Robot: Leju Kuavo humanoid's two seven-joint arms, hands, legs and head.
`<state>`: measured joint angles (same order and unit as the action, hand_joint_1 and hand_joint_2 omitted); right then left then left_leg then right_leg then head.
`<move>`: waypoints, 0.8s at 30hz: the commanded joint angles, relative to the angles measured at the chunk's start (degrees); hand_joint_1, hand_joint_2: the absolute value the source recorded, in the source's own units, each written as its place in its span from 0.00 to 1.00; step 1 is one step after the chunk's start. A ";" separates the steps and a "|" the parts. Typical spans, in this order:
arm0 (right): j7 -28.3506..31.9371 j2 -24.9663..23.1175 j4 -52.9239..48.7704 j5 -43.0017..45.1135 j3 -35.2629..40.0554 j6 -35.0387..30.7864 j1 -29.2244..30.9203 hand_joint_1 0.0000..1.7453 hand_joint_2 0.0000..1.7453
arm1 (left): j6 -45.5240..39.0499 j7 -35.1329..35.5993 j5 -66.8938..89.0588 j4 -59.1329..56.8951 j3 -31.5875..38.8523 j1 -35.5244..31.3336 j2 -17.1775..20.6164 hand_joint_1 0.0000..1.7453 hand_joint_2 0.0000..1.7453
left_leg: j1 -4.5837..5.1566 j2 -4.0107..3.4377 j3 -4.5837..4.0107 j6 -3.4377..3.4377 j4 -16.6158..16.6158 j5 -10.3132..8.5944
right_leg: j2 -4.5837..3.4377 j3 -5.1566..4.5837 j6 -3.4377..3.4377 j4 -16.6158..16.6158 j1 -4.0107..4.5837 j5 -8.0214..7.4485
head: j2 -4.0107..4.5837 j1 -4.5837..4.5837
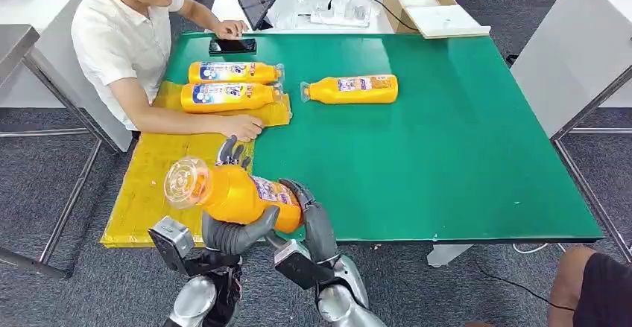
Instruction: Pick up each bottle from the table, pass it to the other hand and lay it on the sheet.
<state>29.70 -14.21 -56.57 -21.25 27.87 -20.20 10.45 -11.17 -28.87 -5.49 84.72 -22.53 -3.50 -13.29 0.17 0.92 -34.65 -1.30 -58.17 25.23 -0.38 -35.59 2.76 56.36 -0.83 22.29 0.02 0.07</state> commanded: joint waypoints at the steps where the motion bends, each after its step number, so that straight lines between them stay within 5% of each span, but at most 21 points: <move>1: -0.06 1.00 5.96 -0.40 3.08 -0.04 2.04 1.00 1.00 | -0.11 0.24 -0.25 -1.20 -1.12 -2.46 0.88 0.00 1.00 | -0.01 -0.03 0.15 0.06 0.05 0.03 | 0.04 0.15 -0.07 -0.05 0.02 0.04 | 0.00 -0.02; 8: -0.34 1.63 6.69 -4.13 5.24 -1.81 2.63 1.00 1.00 | 0.53 1.08 0.38 -3.26 -2.15 -3.61 1.61 0.02 1.00 | -0.02 0.01 0.14 0.06 0.04 0.03 | 0.07 0.15 -0.06 -0.05 0.04 0.04 | 0.00 0.00; 9: -0.17 1.71 6.77 -5.47 5.65 -3.15 2.72 1.00 1.00 | 0.04 1.65 1.32 -4.27 -2.51 -4.13 1.84 0.85 1.00 | -0.04 0.01 0.22 0.08 0.06 0.05 | 0.09 0.23 -0.09 -0.07 0.06 0.06 | 0.00 0.00; 10: -0.30 1.73 6.97 -6.52 6.01 -4.14 2.95 1.00 1.00 | 0.34 2.31 1.58 -5.77 -2.64 -4.91 1.93 1.00 1.00 | -0.05 -0.01 0.35 0.11 0.10 0.08 | 0.10 0.35 -0.13 -0.09 0.08 0.10 | 0.00 -0.02; 18: 0.62 1.91 4.85 -5.94 5.51 -4.42 2.85 1.00 1.00 | 5.59 7.17 0.47 -10.37 -3.03 -6.81 2.61 1.00 1.00 | -0.04 -0.06 0.37 0.10 0.08 0.10 | 0.06 0.35 -0.12 -0.07 0.07 0.10 | 0.00 -0.02; 20: 1.38 1.93 4.36 -5.20 5.29 -4.19 2.60 0.82 1.00 | 6.55 7.85 -0.21 -10.76 -2.82 -6.86 2.65 1.00 1.00 | 0.00 0.02 0.16 0.05 0.07 0.02 | 0.10 0.16 -0.06 -0.04 0.02 0.04 | 0.00 0.00; 24: 1.38 1.93 4.36 -5.20 5.29 -4.19 2.60 0.82 1.00 | 6.55 7.85 -0.21 -10.76 -2.82 -6.86 2.65 1.00 1.00 | -0.03 -0.08 0.32 0.10 0.09 0.09 | 0.02 0.29 -0.11 -0.07 0.06 0.08 | 0.00 0.00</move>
<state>29.44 -12.98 -53.68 -25.70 29.29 -25.33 11.86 -5.77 -22.36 -5.55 80.72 -22.86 -7.03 -12.59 0.19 0.91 -34.65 -1.30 -58.17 25.23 -0.38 -35.60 2.77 56.36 -0.83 22.28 0.02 0.07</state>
